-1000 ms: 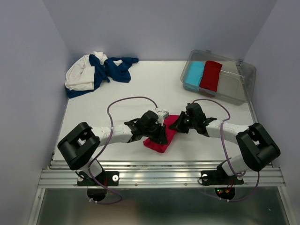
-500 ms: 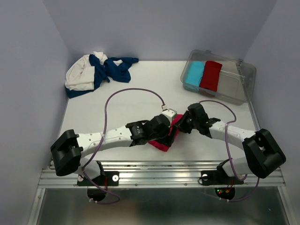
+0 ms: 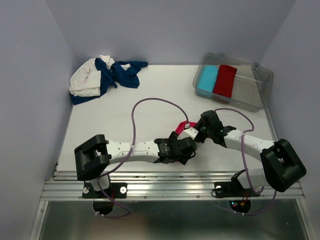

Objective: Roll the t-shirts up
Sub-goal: Roll the T-shirt to the center of the board.

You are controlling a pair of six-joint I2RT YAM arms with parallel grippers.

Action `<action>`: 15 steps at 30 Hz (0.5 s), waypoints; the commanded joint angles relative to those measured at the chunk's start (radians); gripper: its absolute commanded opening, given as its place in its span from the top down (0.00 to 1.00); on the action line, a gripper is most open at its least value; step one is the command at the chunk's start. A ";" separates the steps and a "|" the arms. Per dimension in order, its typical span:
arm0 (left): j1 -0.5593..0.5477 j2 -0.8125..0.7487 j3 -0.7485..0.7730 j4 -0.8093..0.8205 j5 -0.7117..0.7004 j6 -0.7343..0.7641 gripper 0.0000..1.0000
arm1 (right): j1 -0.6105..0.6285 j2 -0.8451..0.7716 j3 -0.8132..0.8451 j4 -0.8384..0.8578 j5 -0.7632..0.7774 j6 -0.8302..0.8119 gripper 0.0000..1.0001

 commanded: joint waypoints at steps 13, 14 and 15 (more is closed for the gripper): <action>-0.028 0.160 0.124 -0.026 -0.185 0.042 0.20 | 0.010 -0.031 0.030 0.007 0.020 0.012 0.99; -0.028 0.171 0.129 -0.027 -0.193 0.042 0.21 | 0.010 -0.032 0.030 0.000 0.020 0.010 0.99; -0.028 0.173 0.129 -0.027 -0.196 0.042 0.22 | 0.010 -0.034 0.028 -0.001 0.023 0.009 0.99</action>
